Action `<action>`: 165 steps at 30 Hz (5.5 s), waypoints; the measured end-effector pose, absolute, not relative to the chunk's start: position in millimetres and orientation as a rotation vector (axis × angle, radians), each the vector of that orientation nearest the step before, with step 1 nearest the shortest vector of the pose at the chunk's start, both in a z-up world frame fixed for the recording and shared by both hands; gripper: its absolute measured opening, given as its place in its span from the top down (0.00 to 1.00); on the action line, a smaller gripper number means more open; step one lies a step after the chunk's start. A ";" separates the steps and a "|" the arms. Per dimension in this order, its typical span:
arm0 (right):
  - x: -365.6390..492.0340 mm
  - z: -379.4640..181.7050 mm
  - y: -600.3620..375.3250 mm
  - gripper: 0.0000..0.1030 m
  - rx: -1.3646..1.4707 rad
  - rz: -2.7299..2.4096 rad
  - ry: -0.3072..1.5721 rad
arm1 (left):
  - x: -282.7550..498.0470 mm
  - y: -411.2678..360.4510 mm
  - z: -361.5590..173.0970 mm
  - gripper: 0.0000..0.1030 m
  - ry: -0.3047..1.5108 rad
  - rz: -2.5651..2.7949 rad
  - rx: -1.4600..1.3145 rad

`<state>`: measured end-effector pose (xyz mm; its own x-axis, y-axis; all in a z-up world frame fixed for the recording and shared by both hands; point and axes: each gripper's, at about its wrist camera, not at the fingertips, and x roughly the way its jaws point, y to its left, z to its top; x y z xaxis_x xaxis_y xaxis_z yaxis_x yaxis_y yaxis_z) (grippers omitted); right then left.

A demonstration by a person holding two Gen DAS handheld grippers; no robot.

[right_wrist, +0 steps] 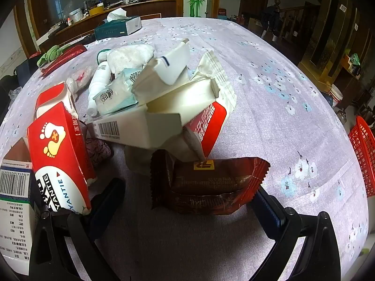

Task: Collect trash
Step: 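Bring both tools over the table toward the scattered trash, then grasp the white medicine box with the left tool while the right tool grasps the brown snack wrapper, then carry both items over the red basket and open both tools to drop them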

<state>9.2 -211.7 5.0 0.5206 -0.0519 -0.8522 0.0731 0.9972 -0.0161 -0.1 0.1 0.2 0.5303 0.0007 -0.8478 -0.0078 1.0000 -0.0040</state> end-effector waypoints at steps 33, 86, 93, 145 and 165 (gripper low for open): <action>-99.0 130.4 -292.7 0.11 -0.121 0.244 0.779 | -126.8 -84.4 129.0 0.00 0.716 0.076 -0.023; -101.3 138.4 -325.4 0.17 -0.130 0.371 0.789 | -142.7 -115.3 147.6 0.00 0.703 0.165 -0.073; -99.2 134.8 -324.7 0.17 -0.129 0.368 0.804 | -138.5 -114.8 141.8 0.00 0.722 0.151 -0.074; 17.3 26.5 -249.4 0.59 -0.165 0.619 1.164 | -64.0 -64.6 25.7 0.63 1.118 -0.096 -0.188; -73.0 71.6 -332.0 0.66 0.263 0.334 1.080 | -78.9 -122.9 79.4 0.64 0.963 -0.350 0.020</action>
<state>-73.0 -332.0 71.6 0.4297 0.3905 -0.8142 -0.1374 0.9194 0.3684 -78.9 -122.9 79.4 0.5192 -0.2830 -0.8064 0.3003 0.9438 -0.1380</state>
